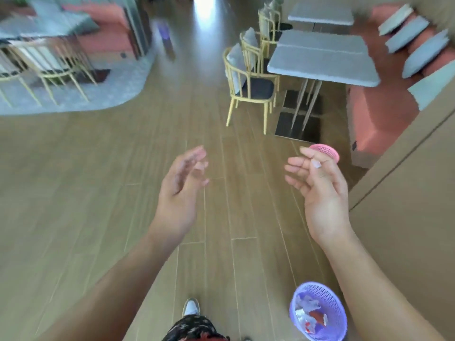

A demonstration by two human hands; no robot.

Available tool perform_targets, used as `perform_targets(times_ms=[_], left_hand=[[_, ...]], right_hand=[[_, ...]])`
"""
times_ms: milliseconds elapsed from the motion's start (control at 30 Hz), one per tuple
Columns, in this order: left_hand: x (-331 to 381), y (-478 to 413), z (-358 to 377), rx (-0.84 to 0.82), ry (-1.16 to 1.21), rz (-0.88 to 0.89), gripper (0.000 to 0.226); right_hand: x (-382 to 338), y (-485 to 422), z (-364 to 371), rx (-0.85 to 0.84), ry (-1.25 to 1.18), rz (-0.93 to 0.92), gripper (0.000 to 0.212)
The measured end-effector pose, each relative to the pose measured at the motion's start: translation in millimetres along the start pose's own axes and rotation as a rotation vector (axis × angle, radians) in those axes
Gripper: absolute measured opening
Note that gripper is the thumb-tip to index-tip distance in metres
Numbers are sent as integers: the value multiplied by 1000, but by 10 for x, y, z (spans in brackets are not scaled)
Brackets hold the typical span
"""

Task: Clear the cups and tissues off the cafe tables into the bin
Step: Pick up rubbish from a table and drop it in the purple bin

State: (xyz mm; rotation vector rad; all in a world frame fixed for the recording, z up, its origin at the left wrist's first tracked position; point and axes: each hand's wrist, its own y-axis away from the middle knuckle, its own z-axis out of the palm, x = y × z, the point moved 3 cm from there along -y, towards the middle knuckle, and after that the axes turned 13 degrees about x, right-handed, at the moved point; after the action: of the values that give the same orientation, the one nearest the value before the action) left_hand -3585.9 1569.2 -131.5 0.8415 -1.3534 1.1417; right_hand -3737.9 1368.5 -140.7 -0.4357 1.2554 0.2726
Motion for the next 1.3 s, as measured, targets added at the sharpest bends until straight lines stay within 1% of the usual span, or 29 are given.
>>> perform_targets(times_ms=[67, 133, 167, 233, 267, 300, 333, 400, 433, 567, 800, 933, 967, 1067, 1100, 1300], left_hand=[[54, -58, -425, 114, -20, 12, 32], [104, -102, -847, 225, -40, 18, 31], [135, -120, -1055, 279, -54, 24, 31], [188, -145, -1475, 377, -82, 30, 29], [213, -155, -1687, 424, -90, 31, 28], [241, -163, -1906, 472, -98, 32, 28], [278, -170, -2131, 519, -107, 38, 28], [352, -191, -2603, 603, -123, 61, 27], [389, -204, -2842, 641, -128, 73, 27], [506, -272, -3789, 787, -126, 103, 30], [735, -388, -5415, 977, -197, 145, 35], [858, -501, -6145, 1073, -227, 155, 26], [872, -555, -6285, 1091, -229, 155, 26], [870, -772, -6637, 1121, -240, 153, 27], [855, -862, -6741, 1126, -243, 152, 27], [654, -1673, -7359, 1143, -254, 130, 26]], right_hand=[[75, 30, 464, -118, -17, 19, 63], [143, 92, 930, -217, -47, 45, 65], [174, 132, 1168, -267, -58, 50, 60], [272, 232, 1652, -372, -79, 67, 41], [327, 293, 1892, -420, -89, 87, 36], [374, 370, 2136, -464, -103, 102, 36], [408, 466, 2384, -500, -118, 114, 42], [459, 699, 2895, -563, -131, 141, 64], [491, 828, 3150, -598, -133, 153, 69], [616, 1383, 4167, -736, -162, 181, 68], [815, 2475, 5888, -915, -232, 238, 60], [919, 2932, 6654, -991, -240, 267, 38], [946, 2998, 6815, -1005, -244, 270, 41], [1045, 3104, 7272, -1029, -244, 278, 60], [1086, 3116, 7429, -1039, -245, 279, 63], [1453, 3050, 8475, -1086, -244, 287, 60]])
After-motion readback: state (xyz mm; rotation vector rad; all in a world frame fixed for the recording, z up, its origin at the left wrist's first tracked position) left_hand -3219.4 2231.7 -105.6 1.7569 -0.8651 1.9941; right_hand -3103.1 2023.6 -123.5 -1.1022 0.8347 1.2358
